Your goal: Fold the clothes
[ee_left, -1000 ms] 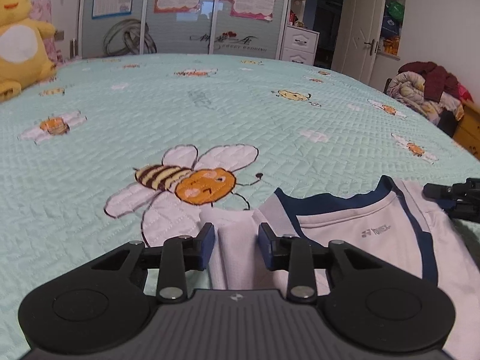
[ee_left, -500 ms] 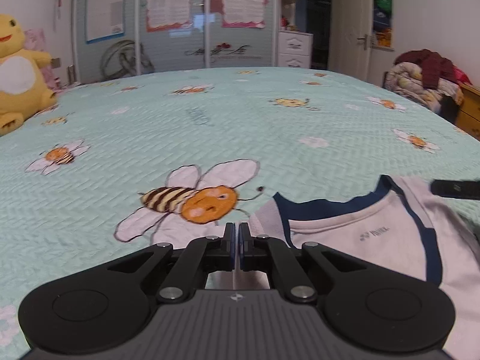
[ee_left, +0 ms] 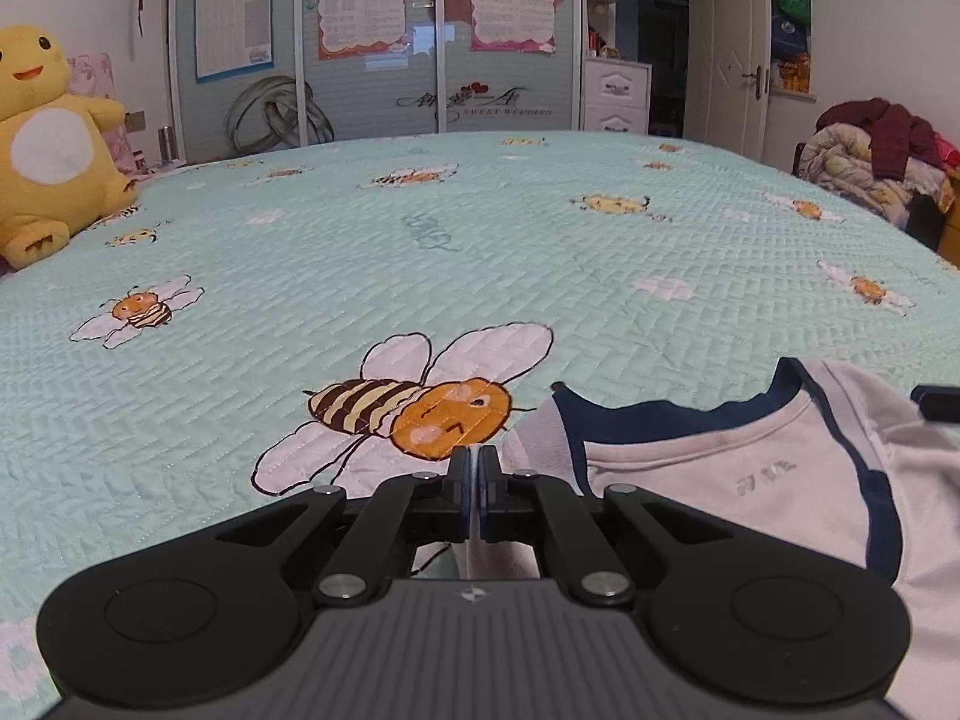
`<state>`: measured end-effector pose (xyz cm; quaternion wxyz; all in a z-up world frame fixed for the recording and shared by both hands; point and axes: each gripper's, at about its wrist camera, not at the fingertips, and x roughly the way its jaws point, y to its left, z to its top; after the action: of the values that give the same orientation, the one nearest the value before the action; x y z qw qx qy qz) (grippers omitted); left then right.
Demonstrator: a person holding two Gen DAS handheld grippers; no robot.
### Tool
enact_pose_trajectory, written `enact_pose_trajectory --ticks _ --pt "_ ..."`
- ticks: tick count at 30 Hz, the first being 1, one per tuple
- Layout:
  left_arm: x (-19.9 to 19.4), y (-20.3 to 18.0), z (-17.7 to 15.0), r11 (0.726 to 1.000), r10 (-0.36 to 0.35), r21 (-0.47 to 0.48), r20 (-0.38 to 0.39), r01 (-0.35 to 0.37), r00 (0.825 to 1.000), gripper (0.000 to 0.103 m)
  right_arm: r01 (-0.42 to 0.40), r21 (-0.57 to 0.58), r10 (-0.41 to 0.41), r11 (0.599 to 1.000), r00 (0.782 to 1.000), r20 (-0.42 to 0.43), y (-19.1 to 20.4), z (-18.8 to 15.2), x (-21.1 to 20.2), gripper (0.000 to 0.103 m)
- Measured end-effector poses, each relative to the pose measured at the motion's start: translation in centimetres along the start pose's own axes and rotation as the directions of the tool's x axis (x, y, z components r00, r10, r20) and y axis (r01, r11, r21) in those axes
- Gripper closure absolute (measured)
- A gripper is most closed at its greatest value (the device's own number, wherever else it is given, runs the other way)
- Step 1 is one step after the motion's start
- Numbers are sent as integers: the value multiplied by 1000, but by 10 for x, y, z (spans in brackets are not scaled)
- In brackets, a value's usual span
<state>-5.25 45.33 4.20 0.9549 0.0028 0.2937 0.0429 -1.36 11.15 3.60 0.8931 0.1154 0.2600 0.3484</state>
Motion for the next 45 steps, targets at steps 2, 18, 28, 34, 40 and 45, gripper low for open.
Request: enact_pose_trajectory --ticks 2,18,28,34,40,45 --pt "4 0 -4 1000 -3 -3 -17 3 1000 101 0 71 -1 997 1000 6 -15 3 0 57" --pt "1 0 -20 999 7 -34 0 -7 1000 96 -72 394 106 916 992 -63 -56 2 27 80" --pt "-6 -7 -24 999 53 5 15 -53 998 66 -118 488 167 865 984 -58 -67 6 42 76" --pt "2 -9 -28 998 55 31 -3 -55 998 64 -40 279 63 960 995 -74 -47 19 36 103" --pt "1 -12 -28 996 77 45 1 -77 997 61 56 36 -52 998 992 -115 -27 22 43 103" --pt "-17 -8 -25 989 149 15 30 -149 988 60 1 254 16 967 998 -66 -49 23 25 97"
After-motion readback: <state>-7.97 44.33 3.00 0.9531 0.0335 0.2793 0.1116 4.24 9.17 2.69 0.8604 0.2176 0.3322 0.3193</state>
